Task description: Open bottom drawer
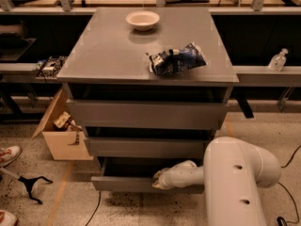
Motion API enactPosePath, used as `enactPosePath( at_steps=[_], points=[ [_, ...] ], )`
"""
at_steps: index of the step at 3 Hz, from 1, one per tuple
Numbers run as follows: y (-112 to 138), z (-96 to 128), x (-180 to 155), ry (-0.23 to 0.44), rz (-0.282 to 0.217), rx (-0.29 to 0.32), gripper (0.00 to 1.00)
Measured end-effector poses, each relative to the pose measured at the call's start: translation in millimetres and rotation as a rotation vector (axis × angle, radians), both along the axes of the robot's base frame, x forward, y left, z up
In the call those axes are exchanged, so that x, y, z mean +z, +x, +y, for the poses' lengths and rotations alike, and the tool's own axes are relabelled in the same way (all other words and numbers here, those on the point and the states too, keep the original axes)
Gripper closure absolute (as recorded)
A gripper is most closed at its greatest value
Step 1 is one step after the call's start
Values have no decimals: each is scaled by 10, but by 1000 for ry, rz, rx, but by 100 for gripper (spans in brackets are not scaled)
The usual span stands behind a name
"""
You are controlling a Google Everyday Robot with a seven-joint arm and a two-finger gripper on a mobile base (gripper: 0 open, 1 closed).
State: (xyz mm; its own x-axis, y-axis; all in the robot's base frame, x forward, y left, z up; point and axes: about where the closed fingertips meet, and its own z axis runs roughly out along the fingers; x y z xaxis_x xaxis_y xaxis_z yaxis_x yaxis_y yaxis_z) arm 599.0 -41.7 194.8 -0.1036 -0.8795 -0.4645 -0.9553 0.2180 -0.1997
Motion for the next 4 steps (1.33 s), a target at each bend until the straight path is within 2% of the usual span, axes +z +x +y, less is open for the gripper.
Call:
enactPosePath(
  at_steps=[1, 2, 3, 4],
  points=[
    [-149, -58, -18, 14, 19, -31, 100],
    [-149, -58, -18, 14, 19, -31, 100],
    [-308, -142, -126, 16, 33, -37, 100],
    [-309, -142, -120, 16, 33, -37, 100]
  ],
)
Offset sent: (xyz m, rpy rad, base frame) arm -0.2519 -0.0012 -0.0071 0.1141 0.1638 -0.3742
